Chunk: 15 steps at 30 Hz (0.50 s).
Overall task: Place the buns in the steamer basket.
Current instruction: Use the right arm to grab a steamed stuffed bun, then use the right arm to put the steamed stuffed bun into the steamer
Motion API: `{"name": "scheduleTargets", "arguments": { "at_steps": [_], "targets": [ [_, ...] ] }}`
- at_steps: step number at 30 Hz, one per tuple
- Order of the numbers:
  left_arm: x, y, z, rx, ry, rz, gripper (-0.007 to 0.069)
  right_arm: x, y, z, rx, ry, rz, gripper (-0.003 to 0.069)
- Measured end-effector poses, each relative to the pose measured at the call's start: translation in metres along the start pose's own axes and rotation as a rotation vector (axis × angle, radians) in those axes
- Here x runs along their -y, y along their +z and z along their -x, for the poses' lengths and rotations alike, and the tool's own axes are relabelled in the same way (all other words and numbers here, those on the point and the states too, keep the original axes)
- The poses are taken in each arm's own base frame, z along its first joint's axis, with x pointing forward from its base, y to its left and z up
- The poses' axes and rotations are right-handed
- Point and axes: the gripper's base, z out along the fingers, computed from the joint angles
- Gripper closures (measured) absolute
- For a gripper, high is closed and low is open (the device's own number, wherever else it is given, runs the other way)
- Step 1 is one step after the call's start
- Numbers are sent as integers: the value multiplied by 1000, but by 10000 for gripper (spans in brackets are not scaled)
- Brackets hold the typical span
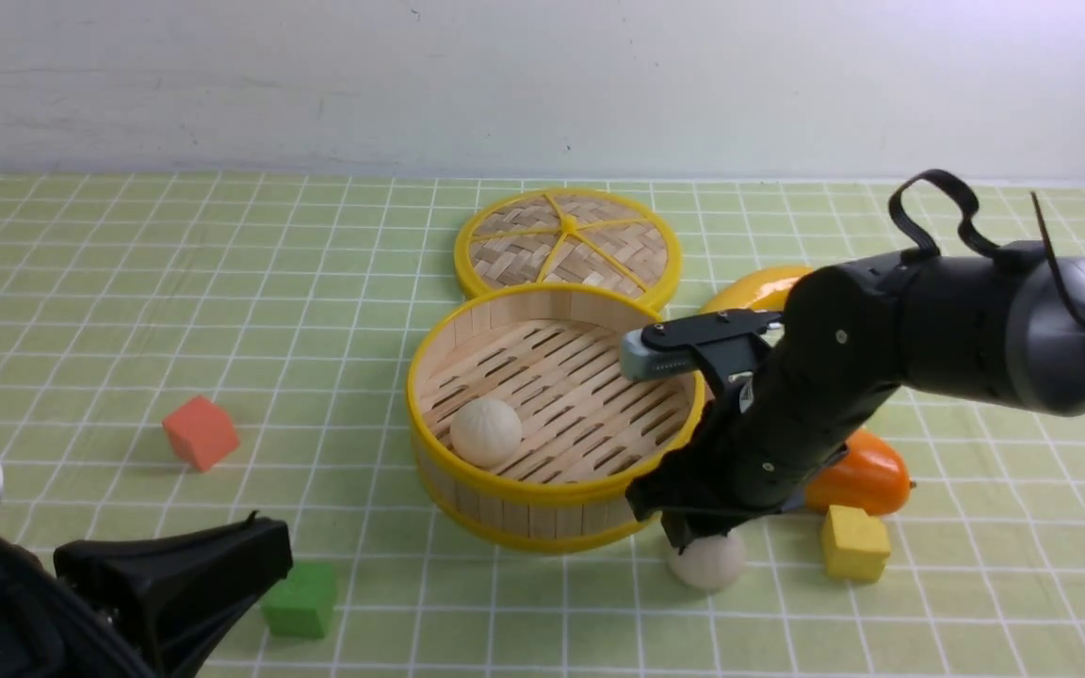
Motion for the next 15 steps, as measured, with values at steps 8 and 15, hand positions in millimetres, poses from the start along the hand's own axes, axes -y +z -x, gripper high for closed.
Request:
{"name": "scheduleTargets", "arguments": {
  "at_steps": [8, 15],
  "targets": [
    [0, 0, 0, 0, 0, 0, 637, 1, 2, 0, -7, -12, -10, 473],
    [0, 0, 0, -1, 0, 0, 634, -2, -24, -2, -7, -29, -3, 646]
  ]
}}
